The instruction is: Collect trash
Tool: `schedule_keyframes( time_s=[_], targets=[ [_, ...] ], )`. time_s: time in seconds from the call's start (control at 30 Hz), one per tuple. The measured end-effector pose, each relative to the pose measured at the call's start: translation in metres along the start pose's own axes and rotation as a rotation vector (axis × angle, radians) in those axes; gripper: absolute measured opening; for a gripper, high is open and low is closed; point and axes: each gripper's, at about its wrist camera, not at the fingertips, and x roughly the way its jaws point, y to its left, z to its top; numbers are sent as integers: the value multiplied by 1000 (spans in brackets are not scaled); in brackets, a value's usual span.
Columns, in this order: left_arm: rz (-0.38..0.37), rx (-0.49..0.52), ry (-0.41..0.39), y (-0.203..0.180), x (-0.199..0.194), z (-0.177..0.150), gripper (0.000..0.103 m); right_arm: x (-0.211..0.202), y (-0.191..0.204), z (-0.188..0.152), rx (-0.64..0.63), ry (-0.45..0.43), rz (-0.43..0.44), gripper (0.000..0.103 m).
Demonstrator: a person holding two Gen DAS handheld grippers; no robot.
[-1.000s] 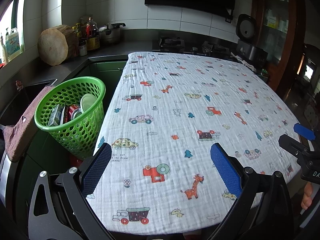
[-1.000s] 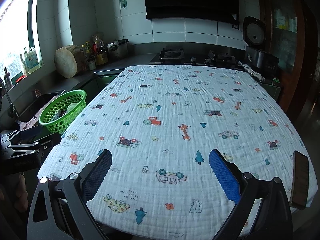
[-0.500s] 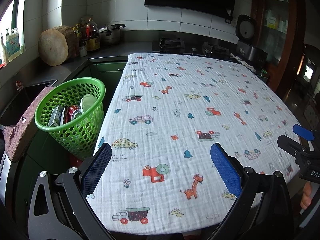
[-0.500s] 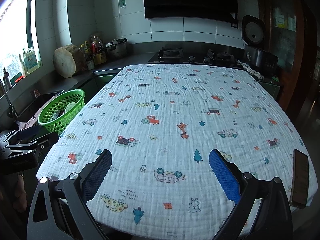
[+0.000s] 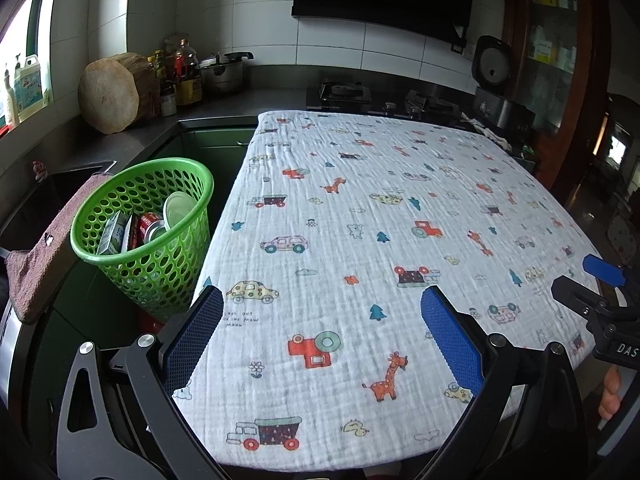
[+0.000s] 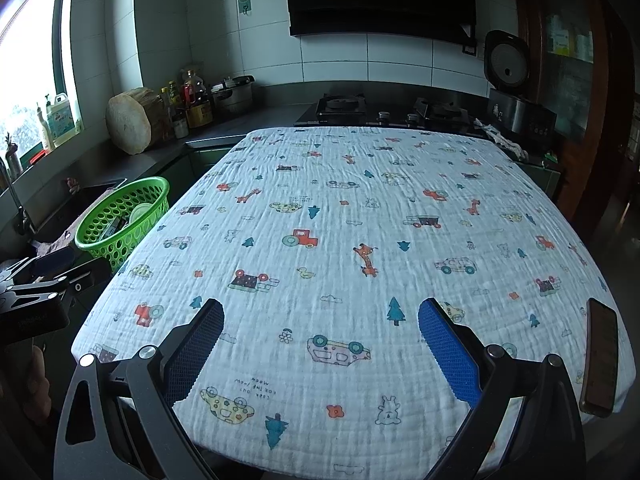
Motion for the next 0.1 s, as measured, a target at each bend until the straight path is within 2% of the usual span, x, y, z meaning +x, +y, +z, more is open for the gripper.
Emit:
schedule_keyframes(
  time_s=[0.1],
  targets=[
    [7,4,-6,0,-1,-1,98,1,0,0,0,-3,2,95]
  ],
)
